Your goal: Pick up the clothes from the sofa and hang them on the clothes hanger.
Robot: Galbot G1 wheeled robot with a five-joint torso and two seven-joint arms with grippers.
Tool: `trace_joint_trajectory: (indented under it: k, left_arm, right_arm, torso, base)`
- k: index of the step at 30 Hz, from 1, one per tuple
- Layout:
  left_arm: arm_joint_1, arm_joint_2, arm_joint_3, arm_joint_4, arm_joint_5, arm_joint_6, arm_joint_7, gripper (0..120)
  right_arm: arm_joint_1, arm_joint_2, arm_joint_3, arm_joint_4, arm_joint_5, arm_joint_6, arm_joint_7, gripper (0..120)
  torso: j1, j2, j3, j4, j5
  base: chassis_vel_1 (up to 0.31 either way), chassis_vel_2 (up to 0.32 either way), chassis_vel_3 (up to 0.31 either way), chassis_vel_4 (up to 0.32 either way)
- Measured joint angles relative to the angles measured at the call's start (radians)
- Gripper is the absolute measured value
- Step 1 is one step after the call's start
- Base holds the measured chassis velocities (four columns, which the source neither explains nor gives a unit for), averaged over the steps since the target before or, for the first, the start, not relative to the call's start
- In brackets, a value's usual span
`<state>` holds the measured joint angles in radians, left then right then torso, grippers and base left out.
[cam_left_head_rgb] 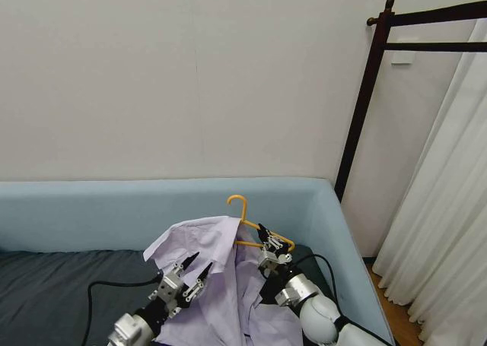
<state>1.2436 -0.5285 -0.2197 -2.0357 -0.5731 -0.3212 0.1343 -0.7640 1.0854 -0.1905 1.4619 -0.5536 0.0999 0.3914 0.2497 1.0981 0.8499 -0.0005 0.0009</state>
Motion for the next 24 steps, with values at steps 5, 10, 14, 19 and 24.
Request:
trace_joint_trajectory:
  k: [5, 10, 14, 19, 24]
  left_arm:
    - [-0.092, 0.132, -0.075, 0.075, -0.195, -0.084, 0.359, 85]
    - [-0.352, 0.185, 0.037, 0.203, -0.373, 0.022, 0.494, 99]
    - [-0.636, 0.166, 0.269, 0.333, -0.450, 0.088, 0.577, 100]
    - [-0.892, 0.116, 0.513, 0.443, -0.492, 0.125, 0.633, 100]
    - [-1.215, -0.006, 0.822, 0.628, -0.530, 0.183, 0.747, 100]
  right_arm:
    - [-0.017, -0.010, 0.029, 0.004, -0.005, 0.012, 0.002, 4]
    - [-0.025, -0.014, 0.042, 0.023, -0.016, 0.020, 0.002, 4]
    - [-0.033, -0.022, 0.053, 0.040, -0.028, 0.026, -0.002, 4]
    - [-0.043, -0.034, 0.060, 0.052, -0.041, 0.036, -0.006, 4]
    - [-0.059, -0.044, 0.076, 0.058, -0.057, 0.048, -0.010, 4]
  torso:
    - [0.000, 0.000, 0.000, 0.0003, 0.0000]
    - [0.000, 0.000, 0.000, 0.0001, 0.0006]
    - [0.000, 0.000, 0.000, 0.0003, -0.0007]
    - [0.000, 0.000, 0.000, 0.0002, 0.0002]
    - [0.000, 0.000, 0.000, -0.0006, -0.0001]
  base:
    - [0.000, 0.000, 0.000, 0.000]
    - [0.000, 0.000, 0.000, 0.000]
    - [0.000, 0.000, 0.000, 0.000]
    - [0.000, 0.000, 0.000, 0.000]
    - [0.000, 0.000, 0.000, 0.000]
